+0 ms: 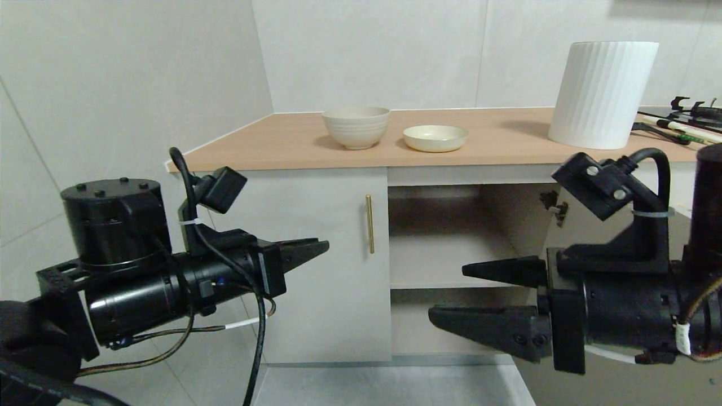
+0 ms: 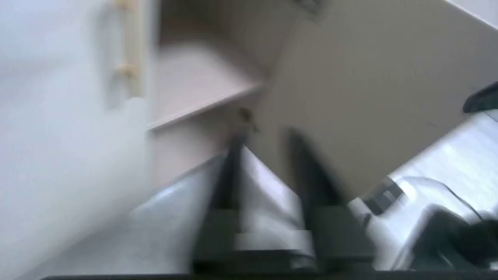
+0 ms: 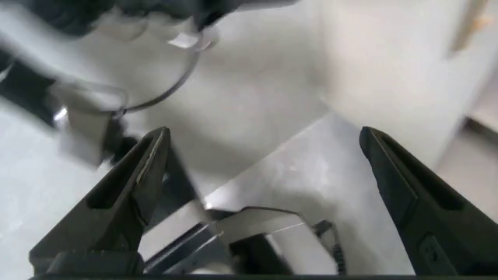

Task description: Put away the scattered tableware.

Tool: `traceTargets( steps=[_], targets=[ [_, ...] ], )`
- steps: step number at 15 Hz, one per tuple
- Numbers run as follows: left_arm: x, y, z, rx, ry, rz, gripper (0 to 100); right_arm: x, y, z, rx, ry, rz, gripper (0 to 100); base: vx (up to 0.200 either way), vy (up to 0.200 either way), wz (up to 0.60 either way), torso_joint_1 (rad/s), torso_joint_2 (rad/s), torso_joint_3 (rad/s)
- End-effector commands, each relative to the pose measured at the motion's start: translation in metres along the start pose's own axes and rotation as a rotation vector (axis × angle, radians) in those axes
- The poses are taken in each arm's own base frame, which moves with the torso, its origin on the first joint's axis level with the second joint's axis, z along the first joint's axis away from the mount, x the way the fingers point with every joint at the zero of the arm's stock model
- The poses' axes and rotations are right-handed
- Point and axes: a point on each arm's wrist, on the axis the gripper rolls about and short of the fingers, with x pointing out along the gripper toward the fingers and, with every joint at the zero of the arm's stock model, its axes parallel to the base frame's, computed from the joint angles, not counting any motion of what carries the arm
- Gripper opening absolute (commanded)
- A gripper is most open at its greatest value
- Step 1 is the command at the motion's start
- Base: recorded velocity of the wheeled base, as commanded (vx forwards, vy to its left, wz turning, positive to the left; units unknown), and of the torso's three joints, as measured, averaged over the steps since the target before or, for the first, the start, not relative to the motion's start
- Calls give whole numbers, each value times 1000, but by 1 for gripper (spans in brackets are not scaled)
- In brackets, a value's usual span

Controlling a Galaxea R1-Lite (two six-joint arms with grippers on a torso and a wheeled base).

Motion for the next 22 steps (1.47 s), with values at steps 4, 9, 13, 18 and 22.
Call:
traceTargets(
  steps=[4,9,13,18,22],
  targets=[
    [-43,10,26,-16,-76,139,100,-16,-17,35,60,29,-247,100,0,0,0,0,0,0],
    [-51,7,21,-47,-18,213,100,2,-34,26,121,32,-486,100,0,0,0,0,0,0],
    [-60,1,22,-37,-38,199,100,4,-35,29,143,-17,-484,100,0,0,0,0,0,0],
    [-61,0,24,-33,-48,196,100,6,-37,27,151,-8,-479,100,160,0,0,3,0,2],
    [-60,1,25,-34,-48,198,100,2,-36,20,160,9,-460,100,200,0,0,7,2,0]
  ],
)
